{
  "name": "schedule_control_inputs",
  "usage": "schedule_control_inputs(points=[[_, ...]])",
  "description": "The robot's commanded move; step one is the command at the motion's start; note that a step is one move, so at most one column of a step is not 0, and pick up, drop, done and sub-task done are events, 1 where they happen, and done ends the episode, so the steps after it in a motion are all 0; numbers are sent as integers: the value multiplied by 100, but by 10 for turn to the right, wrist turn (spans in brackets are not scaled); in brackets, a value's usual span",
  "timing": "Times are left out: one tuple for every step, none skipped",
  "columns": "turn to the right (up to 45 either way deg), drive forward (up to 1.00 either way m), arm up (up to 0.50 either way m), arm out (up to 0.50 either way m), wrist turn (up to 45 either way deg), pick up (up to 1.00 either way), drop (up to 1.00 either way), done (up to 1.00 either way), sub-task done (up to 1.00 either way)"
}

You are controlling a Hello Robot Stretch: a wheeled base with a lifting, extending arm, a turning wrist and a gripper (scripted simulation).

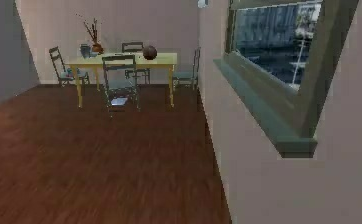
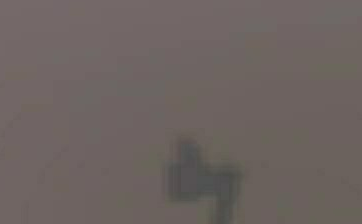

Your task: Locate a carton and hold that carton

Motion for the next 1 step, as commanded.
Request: schedule_control_inputs(points=[[-450, 0, 0, 0, 0, 0, 0, 0, 0]])
